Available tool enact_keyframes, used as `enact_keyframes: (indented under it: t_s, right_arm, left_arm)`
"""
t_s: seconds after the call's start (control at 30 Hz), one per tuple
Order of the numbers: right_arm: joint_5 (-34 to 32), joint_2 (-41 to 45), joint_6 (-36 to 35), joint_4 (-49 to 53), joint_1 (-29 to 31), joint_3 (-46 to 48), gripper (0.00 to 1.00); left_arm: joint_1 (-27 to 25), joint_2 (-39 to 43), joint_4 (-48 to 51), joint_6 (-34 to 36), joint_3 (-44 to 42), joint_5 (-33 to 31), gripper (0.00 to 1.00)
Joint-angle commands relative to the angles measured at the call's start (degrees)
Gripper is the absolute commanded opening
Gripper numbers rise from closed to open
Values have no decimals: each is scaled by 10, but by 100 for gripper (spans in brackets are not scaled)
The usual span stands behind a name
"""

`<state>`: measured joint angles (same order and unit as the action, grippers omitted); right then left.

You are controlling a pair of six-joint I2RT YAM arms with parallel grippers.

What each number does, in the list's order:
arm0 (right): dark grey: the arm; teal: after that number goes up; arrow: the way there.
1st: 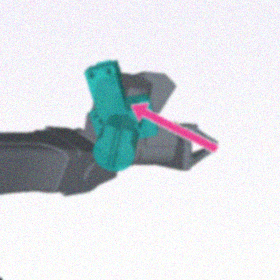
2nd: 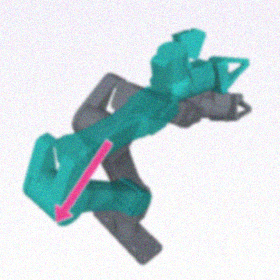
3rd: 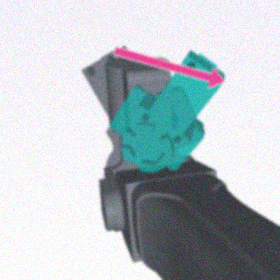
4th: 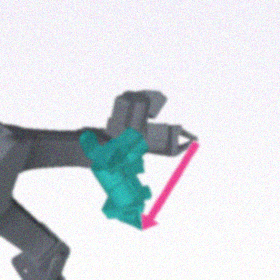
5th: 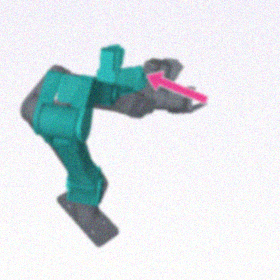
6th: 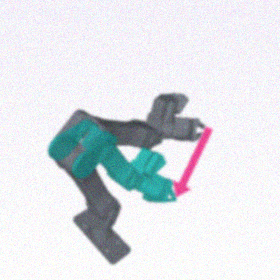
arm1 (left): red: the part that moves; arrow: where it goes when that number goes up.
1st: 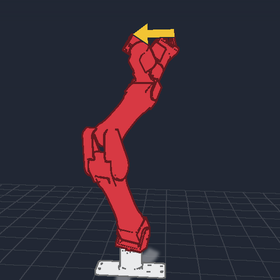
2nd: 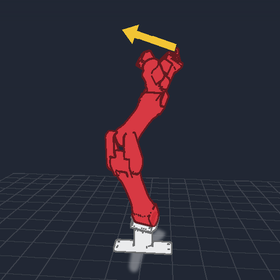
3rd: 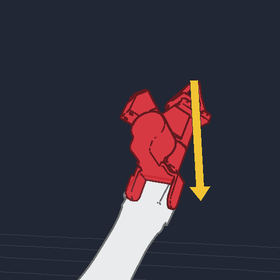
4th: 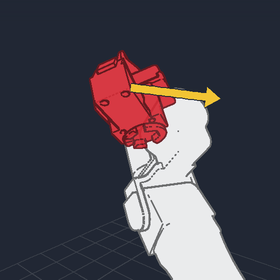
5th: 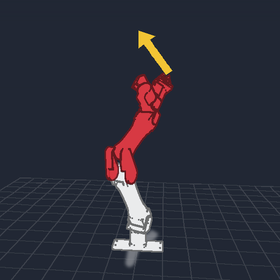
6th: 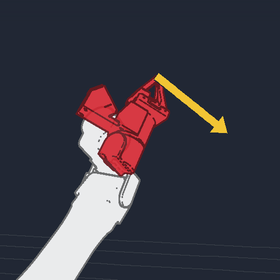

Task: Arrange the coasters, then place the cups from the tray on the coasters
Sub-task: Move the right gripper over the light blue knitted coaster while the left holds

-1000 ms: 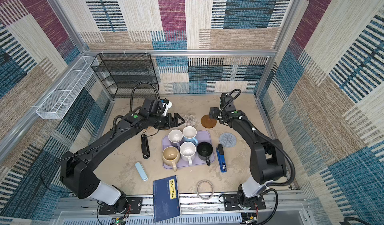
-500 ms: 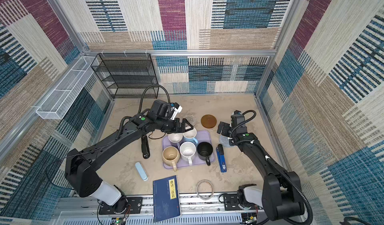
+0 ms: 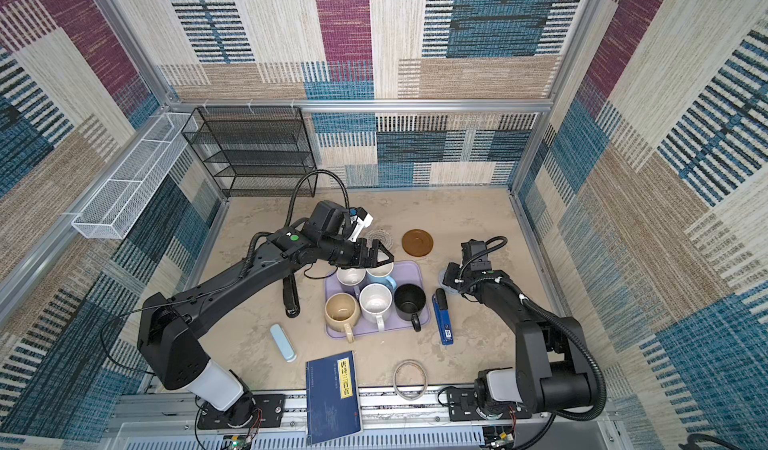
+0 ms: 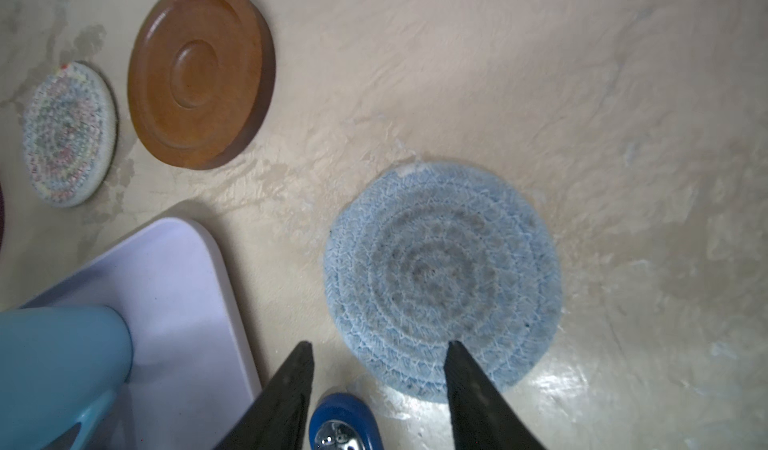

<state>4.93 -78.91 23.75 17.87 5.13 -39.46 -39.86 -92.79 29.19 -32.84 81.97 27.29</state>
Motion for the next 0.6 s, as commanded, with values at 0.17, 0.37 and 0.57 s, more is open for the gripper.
enact_keyframes:
  t_s: [0.17,0.37,0.57]
  right_arm:
    - [11,-46,-3,-6,-6,-15,43]
    - [6,-90,-7,-14,-12,-32,36]
    - [1,-144,-11,-15,-30,-59,36]
  left_arm:
    - [1,13,5,16,-10,-2,100]
    - [2,21,6,17,-19,-8,100]
    - [2,31,9,19,-25,-20,100]
